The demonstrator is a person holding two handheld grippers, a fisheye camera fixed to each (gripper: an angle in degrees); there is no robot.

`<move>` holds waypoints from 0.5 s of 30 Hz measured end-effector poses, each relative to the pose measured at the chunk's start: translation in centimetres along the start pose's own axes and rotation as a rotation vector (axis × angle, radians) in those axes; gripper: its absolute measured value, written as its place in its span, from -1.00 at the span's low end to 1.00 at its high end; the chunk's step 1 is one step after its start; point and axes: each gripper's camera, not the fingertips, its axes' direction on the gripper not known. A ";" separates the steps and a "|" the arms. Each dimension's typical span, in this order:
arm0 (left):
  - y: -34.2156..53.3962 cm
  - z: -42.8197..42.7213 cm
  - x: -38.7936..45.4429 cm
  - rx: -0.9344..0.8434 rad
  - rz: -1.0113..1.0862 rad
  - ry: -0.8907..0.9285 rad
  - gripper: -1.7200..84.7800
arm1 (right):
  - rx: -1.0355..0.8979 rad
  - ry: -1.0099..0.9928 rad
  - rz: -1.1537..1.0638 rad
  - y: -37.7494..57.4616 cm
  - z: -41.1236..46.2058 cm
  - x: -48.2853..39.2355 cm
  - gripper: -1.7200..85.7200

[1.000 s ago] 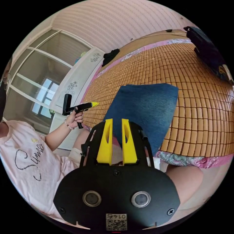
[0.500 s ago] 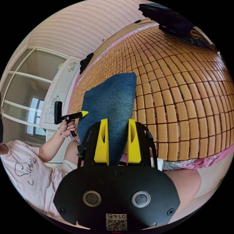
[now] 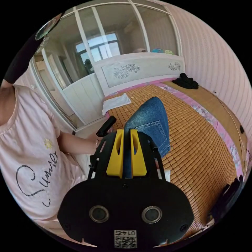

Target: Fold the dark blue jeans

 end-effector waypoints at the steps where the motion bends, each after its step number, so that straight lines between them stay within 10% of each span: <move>1: 0.3 -3.8 -0.4 0.110 -0.003 -0.024 -0.82 | 0.004 -0.055 -0.097 -3.1 1.1 -1.5 -0.91; 8: 4.9 -25.9 -0.7 0.750 -0.068 -0.345 -0.82 | 0.113 -0.482 -0.380 -22.2 9.0 -5.5 -0.91; 15: 0.2 -31.7 -9.1 0.714 -0.300 -0.667 -0.81 | -0.178 -0.318 -0.047 -38.6 30.2 -0.7 -0.91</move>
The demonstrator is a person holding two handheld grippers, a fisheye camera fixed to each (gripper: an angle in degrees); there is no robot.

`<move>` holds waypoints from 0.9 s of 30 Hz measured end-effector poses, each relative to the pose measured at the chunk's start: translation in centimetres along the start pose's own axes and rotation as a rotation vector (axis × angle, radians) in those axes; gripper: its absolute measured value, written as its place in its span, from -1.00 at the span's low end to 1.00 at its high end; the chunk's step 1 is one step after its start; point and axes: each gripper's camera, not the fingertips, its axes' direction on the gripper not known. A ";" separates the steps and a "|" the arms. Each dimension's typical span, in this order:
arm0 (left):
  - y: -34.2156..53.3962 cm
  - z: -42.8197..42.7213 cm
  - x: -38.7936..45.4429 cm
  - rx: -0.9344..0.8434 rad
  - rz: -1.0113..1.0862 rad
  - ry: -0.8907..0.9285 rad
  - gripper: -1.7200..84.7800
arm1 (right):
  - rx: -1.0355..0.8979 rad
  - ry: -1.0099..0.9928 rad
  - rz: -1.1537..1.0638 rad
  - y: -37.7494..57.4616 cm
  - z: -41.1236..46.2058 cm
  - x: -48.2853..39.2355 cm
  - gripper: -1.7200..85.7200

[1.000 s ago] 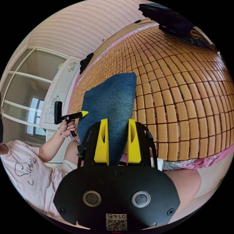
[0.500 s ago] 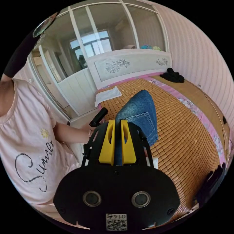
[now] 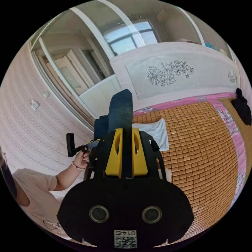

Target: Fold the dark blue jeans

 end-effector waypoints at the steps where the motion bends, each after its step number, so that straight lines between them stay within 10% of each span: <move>1: -0.3 3.2 -2.3 -0.075 -0.103 -0.075 -0.81 | -0.086 0.111 0.098 -1.6 3.1 1.3 -0.93; 10: 6.8 1.2 -6.0 -0.050 -0.139 -0.177 -0.83 | -0.259 0.186 0.015 18.1 6.6 -0.6 -0.98; 16: 16.7 -4.2 6.4 -0.127 0.431 -0.085 -0.84 | -0.179 0.405 0.507 43.1 -6.1 -5.6 -0.98; 27: 41.4 -3.5 40.0 -0.519 1.160 0.922 -0.81 | 0.212 1.182 1.178 71.6 -23.0 -29.4 -0.89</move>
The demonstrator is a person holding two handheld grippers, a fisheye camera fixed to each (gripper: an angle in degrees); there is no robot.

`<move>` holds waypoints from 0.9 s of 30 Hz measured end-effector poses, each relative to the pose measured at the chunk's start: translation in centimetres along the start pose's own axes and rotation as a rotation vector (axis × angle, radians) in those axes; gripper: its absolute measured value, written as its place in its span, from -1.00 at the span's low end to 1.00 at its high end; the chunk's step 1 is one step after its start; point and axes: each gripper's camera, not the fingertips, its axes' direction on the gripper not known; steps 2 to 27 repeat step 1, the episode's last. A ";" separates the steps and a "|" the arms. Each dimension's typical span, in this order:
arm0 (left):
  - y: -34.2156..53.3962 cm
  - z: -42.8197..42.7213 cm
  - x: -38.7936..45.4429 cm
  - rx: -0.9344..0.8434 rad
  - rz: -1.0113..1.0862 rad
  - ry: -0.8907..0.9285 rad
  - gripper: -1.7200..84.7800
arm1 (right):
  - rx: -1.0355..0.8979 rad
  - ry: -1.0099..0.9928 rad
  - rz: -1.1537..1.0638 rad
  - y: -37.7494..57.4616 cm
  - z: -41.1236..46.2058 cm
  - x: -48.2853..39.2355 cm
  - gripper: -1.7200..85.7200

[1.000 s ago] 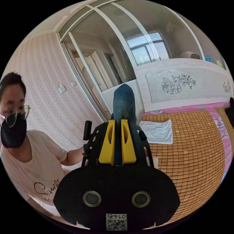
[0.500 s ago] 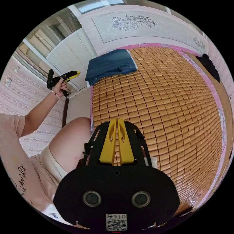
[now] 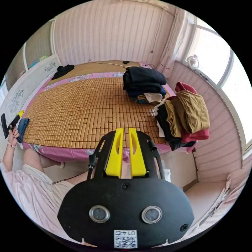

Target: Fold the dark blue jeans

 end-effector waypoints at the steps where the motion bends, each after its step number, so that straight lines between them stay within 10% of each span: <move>1: -1.8 3.6 2.8 -0.032 0.097 0.062 -0.80 | 0.023 0.054 0.053 1.7 -0.6 1.8 -0.88; 27: -1.8 3.6 2.8 -0.032 0.097 0.062 -0.80 | 0.023 0.054 0.053 1.7 -0.6 1.8 -0.88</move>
